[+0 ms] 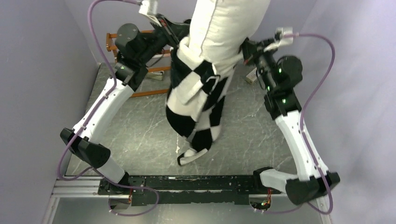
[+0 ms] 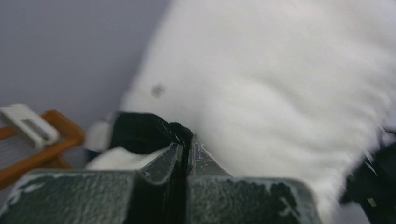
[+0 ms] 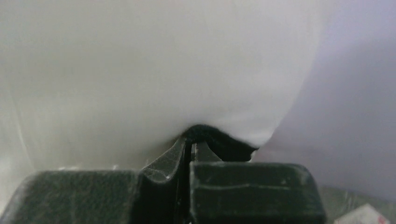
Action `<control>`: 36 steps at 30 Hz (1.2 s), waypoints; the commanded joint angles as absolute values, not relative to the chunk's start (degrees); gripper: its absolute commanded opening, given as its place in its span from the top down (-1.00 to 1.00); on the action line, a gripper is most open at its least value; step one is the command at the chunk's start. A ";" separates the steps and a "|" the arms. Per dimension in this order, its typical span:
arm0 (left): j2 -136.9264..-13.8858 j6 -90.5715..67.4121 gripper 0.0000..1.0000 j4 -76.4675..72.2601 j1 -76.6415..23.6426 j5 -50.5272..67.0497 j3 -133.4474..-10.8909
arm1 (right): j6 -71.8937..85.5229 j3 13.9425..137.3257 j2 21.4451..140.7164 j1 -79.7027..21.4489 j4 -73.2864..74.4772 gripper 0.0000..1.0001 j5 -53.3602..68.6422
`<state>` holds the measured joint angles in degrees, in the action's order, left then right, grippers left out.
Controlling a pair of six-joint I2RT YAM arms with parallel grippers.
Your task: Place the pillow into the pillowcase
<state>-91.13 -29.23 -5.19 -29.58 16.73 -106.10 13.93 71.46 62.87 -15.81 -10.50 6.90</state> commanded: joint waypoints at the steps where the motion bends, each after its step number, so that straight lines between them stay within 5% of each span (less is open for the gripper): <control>1: -85.40 -26.65 0.90 -14.86 -43.33 21.71 -106.35 | 7.54 92.93 70.74 -15.29 -9.37 1.00 6.68; 4: -86.34 -20.89 0.91 -15.51 -42.23 13.83 -106.64 | 14.16 81.40 63.89 -16.15 -17.25 1.00 17.34; 7: -90.74 -23.75 0.90 -17.92 -34.39 9.34 -110.73 | 14.69 63.64 56.83 -17.93 -35.41 1.00 14.88; 11: -90.96 -34.83 0.90 -45.94 -32.00 28.84 -106.15 | 2.69 76.92 65.02 -17.82 -28.80 1.00 7.34; 13: -88.39 -33.79 0.90 -45.69 -33.34 33.02 -102.83 | 0.57 85.36 67.13 -17.79 -26.18 1.00 9.55; 17: -80.01 -24.35 0.91 -43.66 -32.25 19.25 -83.60 | -1.84 79.34 62.45 -17.81 -27.10 1.00 16.58; 21: -90.69 -32.30 0.90 -46.53 -23.20 17.04 -91.55 | -4.48 66.07 60.89 -17.76 -36.08 1.00 11.38; 25: -97.71 -41.20 0.91 -56.42 -22.64 26.30 -100.72 | -10.23 82.19 70.95 -17.21 -28.72 1.00 10.51; 30: -91.44 -40.84 0.91 -76.18 -28.89 39.99 -88.50 | -9.94 87.84 68.95 -17.27 -27.17 1.00 20.93; 36: -86.06 -29.65 0.91 -57.38 -29.04 19.85 -83.60 | -2.89 68.52 59.40 -17.29 -32.08 1.00 12.48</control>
